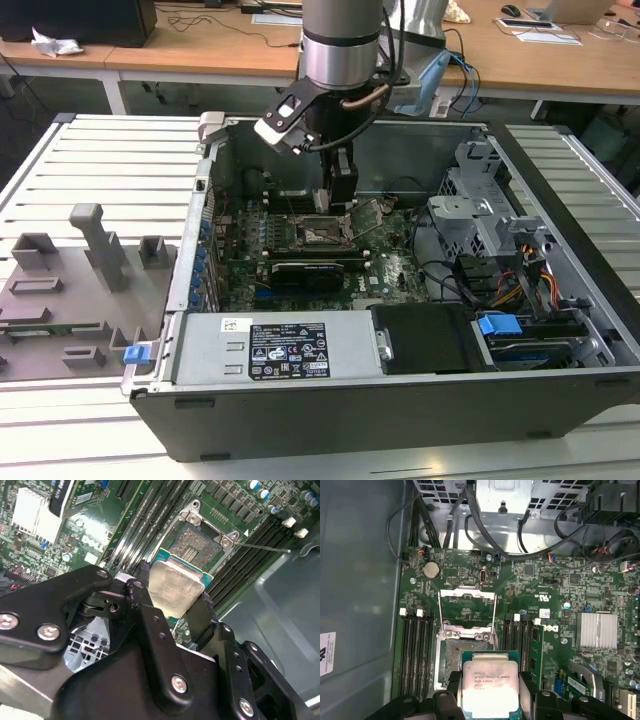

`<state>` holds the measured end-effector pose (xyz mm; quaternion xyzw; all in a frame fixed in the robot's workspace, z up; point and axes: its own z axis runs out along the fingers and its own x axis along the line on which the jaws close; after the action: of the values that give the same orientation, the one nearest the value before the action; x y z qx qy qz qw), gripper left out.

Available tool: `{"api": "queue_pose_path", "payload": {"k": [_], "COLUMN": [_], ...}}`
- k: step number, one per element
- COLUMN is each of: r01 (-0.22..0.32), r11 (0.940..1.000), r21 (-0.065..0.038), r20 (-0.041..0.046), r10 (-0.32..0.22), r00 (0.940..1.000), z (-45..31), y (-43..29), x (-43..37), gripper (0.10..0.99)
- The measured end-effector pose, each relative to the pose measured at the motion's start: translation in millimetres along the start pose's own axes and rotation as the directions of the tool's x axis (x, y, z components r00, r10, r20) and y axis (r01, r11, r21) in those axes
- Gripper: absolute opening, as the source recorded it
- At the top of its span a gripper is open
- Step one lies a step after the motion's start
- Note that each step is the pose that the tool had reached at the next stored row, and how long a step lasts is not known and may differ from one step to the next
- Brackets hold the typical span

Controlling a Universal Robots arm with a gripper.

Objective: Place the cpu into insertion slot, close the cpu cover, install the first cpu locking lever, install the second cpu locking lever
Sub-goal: 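Place the cpu into insertion slot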

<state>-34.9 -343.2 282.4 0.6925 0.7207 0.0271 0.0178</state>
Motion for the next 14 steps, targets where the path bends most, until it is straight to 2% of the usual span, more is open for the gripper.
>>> {"api": "queue_pose_path", "payload": {"k": [2,6,14], "r01": [-0.027,-0.031,-0.031], "r11": [0.9996,0.9995,0.9995], "r21": [0.0,0.0,0.0], "r20": [0.0018,0.002,0.002], "r10": [0.027,0.031,0.031], "r00": [0.9996,0.9995,0.9995], "z": [4.5,14.6,18.6], "y": [-0.3,-1.0,-1.3], "x": [0.3,1.2,1.2], "gripper": [0.541,0.541,0.541]}}
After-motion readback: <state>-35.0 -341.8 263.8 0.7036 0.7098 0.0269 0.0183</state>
